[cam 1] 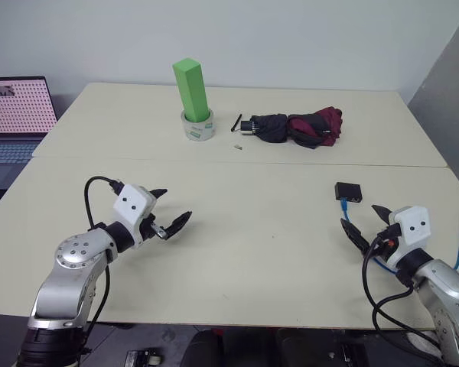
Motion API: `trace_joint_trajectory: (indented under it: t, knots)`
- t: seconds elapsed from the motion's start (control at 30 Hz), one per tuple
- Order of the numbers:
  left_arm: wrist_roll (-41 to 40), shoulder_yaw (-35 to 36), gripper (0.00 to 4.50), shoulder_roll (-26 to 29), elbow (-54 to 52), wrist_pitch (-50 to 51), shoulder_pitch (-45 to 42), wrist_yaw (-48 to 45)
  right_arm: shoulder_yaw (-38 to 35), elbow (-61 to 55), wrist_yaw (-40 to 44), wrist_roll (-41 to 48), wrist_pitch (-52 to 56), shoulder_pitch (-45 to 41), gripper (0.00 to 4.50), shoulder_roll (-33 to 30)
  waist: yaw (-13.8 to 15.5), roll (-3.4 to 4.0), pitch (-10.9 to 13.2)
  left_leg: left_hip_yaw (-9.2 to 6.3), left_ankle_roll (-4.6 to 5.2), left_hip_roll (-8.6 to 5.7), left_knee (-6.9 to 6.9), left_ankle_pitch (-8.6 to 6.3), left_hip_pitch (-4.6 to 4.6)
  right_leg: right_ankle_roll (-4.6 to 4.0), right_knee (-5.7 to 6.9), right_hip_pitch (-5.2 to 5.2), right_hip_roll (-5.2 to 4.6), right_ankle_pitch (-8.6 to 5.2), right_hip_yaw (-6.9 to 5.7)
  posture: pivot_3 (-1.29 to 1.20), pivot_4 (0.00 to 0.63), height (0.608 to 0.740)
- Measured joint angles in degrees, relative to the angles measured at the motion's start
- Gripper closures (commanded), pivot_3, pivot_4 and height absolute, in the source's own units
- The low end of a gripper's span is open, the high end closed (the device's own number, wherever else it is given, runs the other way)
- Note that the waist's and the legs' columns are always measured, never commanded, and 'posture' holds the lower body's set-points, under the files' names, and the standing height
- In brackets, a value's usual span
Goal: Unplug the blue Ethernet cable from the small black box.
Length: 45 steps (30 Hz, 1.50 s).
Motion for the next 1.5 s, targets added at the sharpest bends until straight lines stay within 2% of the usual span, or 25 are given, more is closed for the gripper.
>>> trace_joint_trajectory:
  t: [0.43,0.87,1.07,1.3,1.4,1.5]
  knots:
    - [-0.24,-0.13,0.01,0.02,0.0,-0.01,0.37,-0.26,0.01,-0.02,-0.01,-0.01,0.06,1.48,0.09,0.01,0.0,0.0,0.0,0.0,0.0,0.0,0.0,0.0,0.0,0.0,0.0,0.0,0.0,0.0,0.01,0.0,0.15,0.74]
    - [-2.95,-7.13,0.01,0.15,-4.21,5.0,-3.19,-5.15,0.83,3.29,-4.26,-1.59,0.46,0.88,0.09,3.05,-0.01,0.0,0.0,0.03,-0.01,-0.01,0.0,0.01,0.01,0.0,0.01,0.0,0.01,0.0,0.03,0.0,0.15,0.74]
    - [-6.77,-11.48,0.01,0.79,-6.94,8.15,-7.34,-11.07,4.18,9.92,-8.75,-5.48,0.16,-5.05,0.09,6.44,-0.05,0.06,0.0,0.07,-0.02,0.0,0.0,0.01,0.03,0.0,0.02,-0.02,0.05,0.0,0.11,0.0,0.15,0.74]
    - [-6.67,-13.86,0.01,1.19,-6.28,8.63,-9.27,-13.24,5.94,18.82,-13.96,-8.92,-3.36,-12.85,0.09,11.43,-0.16,0.06,0.0,0.1,-0.02,0.01,0.01,0.01,0.04,0.0,0.03,-0.02,0.06,0.0,0.12,0.0,0.15,0.74]
    - [-6.26,-14.23,0.0,1.16,-5.81,8.56,-9.71,-13.31,5.86,22.21,-16.41,-10.07,-5.15,-15.67,0.56,12.8,-0.16,0.04,-0.01,0.1,-0.02,0.01,0.02,0.01,0.04,0.0,0.03,-0.02,0.05,0.0,0.12,0.0,0.15,0.74]
    - [-5.75,-14.86,0.0,0.94,-5.78,8.09,-10.04,-13.3,5.72,24.38,-18.33,-11.11,-5.74,-17.54,1.36,13.62,-0.19,0.02,-0.02,0.11,-0.02,0.01,0.02,0.01,0.05,0.0,0.04,-0.01,0.05,0.0,0.13,0.0,0.15,0.74]
